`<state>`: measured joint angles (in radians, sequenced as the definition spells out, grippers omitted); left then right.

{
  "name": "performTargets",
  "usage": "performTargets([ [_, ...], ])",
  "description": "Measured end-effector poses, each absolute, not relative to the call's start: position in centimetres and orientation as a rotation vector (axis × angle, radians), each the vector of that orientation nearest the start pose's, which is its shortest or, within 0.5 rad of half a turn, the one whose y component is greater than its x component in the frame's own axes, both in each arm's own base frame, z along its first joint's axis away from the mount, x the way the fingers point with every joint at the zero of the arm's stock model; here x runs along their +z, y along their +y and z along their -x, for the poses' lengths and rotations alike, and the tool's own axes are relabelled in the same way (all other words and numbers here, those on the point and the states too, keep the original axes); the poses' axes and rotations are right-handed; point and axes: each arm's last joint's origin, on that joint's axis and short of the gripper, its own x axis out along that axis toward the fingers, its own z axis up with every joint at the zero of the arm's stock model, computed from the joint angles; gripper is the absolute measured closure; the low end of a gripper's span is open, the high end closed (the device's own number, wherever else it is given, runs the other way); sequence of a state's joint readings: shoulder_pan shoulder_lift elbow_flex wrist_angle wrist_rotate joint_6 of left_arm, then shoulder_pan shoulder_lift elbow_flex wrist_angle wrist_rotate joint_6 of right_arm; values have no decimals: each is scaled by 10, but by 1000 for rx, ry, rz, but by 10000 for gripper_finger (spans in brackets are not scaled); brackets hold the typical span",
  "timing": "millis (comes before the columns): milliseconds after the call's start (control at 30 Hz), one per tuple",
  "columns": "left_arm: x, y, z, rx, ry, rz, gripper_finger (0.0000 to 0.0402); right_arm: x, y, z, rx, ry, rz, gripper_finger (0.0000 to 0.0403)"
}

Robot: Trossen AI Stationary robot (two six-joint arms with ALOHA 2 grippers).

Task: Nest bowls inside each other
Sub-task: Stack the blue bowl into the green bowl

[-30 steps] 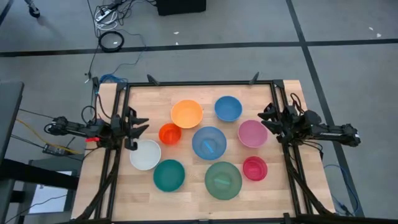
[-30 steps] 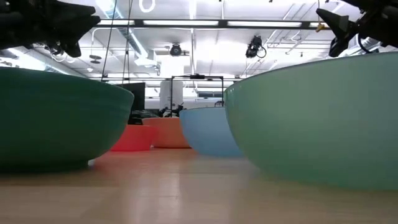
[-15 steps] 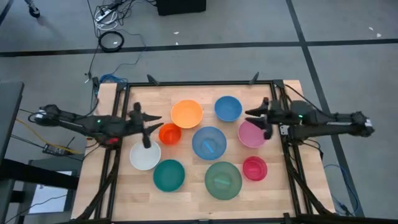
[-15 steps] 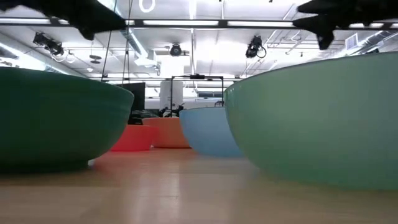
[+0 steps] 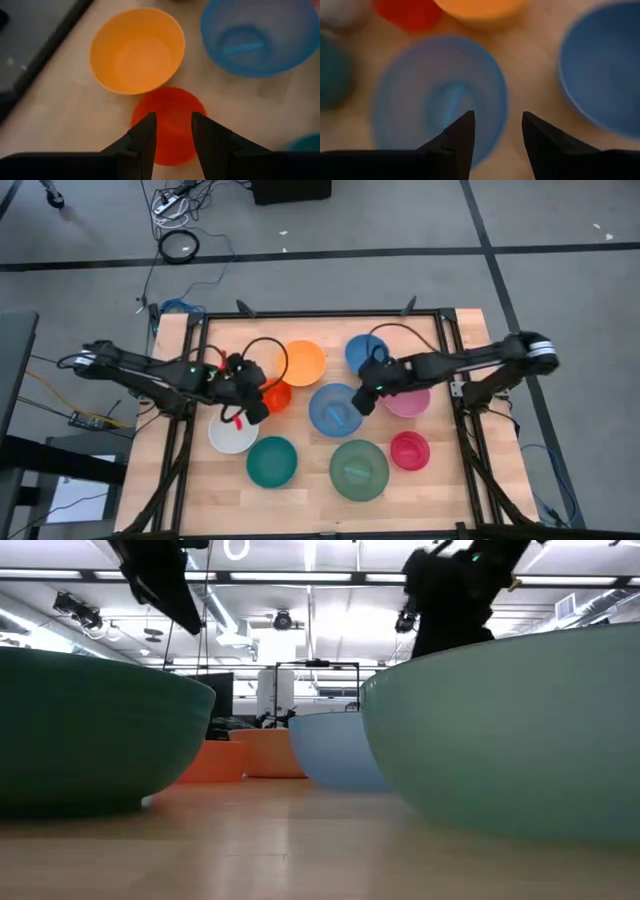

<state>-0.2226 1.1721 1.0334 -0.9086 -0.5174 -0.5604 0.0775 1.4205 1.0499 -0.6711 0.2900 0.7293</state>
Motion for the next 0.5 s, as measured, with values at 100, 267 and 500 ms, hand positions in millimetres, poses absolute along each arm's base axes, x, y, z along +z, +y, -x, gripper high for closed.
performTargets([
  [100,288,-35,-217,535,877,169,271,243,17,-287,-620,1004,-436,250],
  [267,281,-36,-223,546,907,162,271,242,21,-297,-635,1042,-445,250],
  [500,277,-35,-227,618,888,252,271,242,23,-296,-651,1043,-483,251],
])
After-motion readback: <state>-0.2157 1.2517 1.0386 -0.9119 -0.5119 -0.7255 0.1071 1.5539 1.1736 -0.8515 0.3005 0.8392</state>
